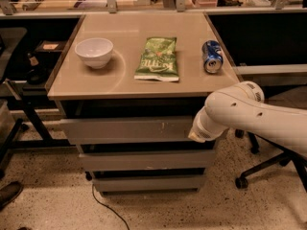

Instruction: Close top drawer

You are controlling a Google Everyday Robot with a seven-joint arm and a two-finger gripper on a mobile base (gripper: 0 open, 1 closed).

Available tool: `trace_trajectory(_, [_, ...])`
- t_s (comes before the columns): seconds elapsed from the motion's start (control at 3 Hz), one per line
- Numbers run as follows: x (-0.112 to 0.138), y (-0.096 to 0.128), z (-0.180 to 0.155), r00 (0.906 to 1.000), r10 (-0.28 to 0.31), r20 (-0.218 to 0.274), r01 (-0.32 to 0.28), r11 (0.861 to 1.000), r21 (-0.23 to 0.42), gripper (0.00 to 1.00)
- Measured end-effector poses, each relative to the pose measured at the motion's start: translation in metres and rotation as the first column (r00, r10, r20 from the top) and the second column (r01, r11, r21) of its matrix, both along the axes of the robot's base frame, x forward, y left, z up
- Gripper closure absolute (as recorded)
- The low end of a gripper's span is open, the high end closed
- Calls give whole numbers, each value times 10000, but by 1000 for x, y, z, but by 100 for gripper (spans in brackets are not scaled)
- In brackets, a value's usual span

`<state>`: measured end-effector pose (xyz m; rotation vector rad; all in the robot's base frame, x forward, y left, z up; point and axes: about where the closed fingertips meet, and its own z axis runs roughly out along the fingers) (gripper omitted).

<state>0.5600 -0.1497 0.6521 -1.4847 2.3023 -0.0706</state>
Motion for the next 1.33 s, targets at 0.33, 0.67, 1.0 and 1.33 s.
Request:
trace_trajectory(0.33, [11, -3, 0, 9998, 9, 195, -8, 10000, -65, 100])
trace_trajectory(0.67, [11, -3, 0, 9998, 9, 197, -8, 10000, -65, 82])
trace_trajectory(1.0, [11, -3, 0, 9998, 10, 196, -8, 10000, -66, 58])
trace_trajectory(1.33, [11, -3, 0, 9998, 10, 196, -9, 10000, -66, 35])
